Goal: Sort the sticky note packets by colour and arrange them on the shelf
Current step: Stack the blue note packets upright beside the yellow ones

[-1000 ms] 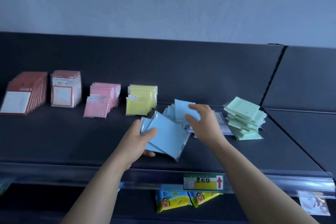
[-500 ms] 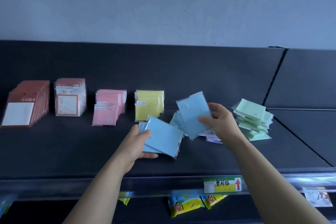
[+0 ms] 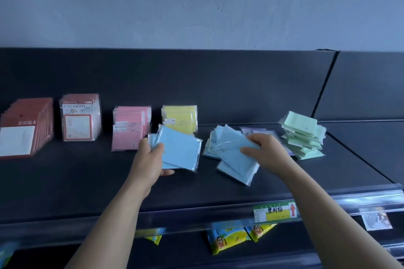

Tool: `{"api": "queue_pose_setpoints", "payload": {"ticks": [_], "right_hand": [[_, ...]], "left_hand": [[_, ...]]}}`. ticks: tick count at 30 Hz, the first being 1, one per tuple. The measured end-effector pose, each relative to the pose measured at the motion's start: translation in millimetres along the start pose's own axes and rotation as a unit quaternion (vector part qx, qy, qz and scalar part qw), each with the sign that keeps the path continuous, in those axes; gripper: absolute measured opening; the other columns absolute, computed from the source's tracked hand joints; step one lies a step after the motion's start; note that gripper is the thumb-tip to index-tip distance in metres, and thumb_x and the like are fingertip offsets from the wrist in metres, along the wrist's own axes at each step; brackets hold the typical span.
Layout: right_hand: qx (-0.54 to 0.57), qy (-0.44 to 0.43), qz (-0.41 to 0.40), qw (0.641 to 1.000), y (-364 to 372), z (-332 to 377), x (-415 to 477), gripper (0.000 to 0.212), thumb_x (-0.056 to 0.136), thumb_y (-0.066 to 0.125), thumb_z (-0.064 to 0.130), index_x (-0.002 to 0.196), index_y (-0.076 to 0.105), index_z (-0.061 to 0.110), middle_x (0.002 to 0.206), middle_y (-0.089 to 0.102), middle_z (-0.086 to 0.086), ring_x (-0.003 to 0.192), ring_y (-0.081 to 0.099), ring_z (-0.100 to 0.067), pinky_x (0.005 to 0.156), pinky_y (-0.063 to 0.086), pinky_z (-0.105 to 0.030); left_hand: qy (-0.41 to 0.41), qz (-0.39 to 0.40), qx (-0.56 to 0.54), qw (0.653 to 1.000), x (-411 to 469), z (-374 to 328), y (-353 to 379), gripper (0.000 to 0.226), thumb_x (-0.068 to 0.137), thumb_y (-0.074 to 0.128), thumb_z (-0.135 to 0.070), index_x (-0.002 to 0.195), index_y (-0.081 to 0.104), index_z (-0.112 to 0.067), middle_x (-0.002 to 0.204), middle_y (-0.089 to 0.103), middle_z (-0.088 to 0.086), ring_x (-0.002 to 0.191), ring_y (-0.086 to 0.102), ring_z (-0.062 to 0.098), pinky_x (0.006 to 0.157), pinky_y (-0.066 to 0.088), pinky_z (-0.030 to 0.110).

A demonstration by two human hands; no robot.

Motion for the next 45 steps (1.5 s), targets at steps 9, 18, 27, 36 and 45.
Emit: {"api": "queue_pose_setpoints", "payload": {"ticks": [9, 18, 27, 36, 45], "right_hand": [[0.116, -0.046, -0.022, 0.992, 4.4, 30.6, -3.9, 0.008, 0.092, 0.06, 0.016, 0.091, 0.068, 0.018, 0.07, 0.06, 0.002, 0.047, 0.044, -0.004, 0.048, 0.036, -0.02], [0.234, -0.043, 0.068, 0.969, 37.4, 40.0, 3.0, 0.013, 0.084, 0.071, 0.012, 0.096, 0.07, 0.018, 0.088, 0.071, 0.006, 0.073, 0.06, -0.007, 0.069, 0.046, -0.021], [0.008, -0.016, 0.007, 1.0, 30.8, 8.1, 55.0, 0.038, 0.095, 0.054, 0.031, 0.131, 0.055, 0.019, 0.129, 0.053, 0.002, 0.113, 0.052, -0.012, 0.089, 0.039, -0.024], [-0.112, 0.003, 0.142, 0.984, 62.7, -1.5, 117.4, 0.052, 0.089, 0.055, 0.052, 0.103, 0.063, 0.003, 0.085, 0.061, -0.006, 0.074, 0.053, -0.017, 0.07, 0.042, -0.032], [-0.102, -0.029, 0.217, 0.97, 61.5, 6.8, 93.0, 0.037, 0.084, 0.058, 0.059, 0.105, 0.069, 0.03, 0.095, 0.068, 0.008, 0.081, 0.059, -0.008, 0.071, 0.044, -0.023]], "left_hand": [[0.008, 0.035, -0.043, 0.998, -6.5, 2.2, 7.0, 0.016, 0.103, 0.04, -0.016, 0.117, 0.045, -0.01, 0.113, 0.057, 0.011, 0.092, 0.063, 0.027, 0.06, 0.057, 0.036], [0.002, 0.07, -0.064, 0.995, -5.5, 4.8, 25.1, 0.019, 0.101, 0.046, -0.024, 0.115, 0.047, -0.012, 0.111, 0.06, 0.009, 0.089, 0.066, 0.024, 0.059, 0.056, 0.033], [0.012, 0.009, -0.055, 0.998, 14.0, 7.6, 14.3, 0.022, 0.097, 0.055, -0.019, 0.116, 0.047, -0.011, 0.112, 0.059, 0.008, 0.093, 0.064, 0.02, 0.061, 0.057, 0.033], [0.0, -0.048, -0.103, 0.994, 42.6, 7.5, 2.4, 0.025, 0.098, 0.054, -0.021, 0.117, 0.047, -0.007, 0.12, 0.059, 0.013, 0.1, 0.064, 0.029, 0.058, 0.055, 0.03], [0.003, -0.074, -0.134, 0.988, 50.9, 3.9, 3.0, 0.023, 0.098, 0.054, -0.019, 0.117, 0.047, -0.009, 0.118, 0.061, 0.013, 0.096, 0.065, 0.026, 0.061, 0.054, 0.034]]}}
Point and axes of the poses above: each hand's wrist, its own x-axis towards the middle knuckle, its own y-axis out of the palm, z = x × y, the point moved 6 cm from there along x, towards the middle knuckle
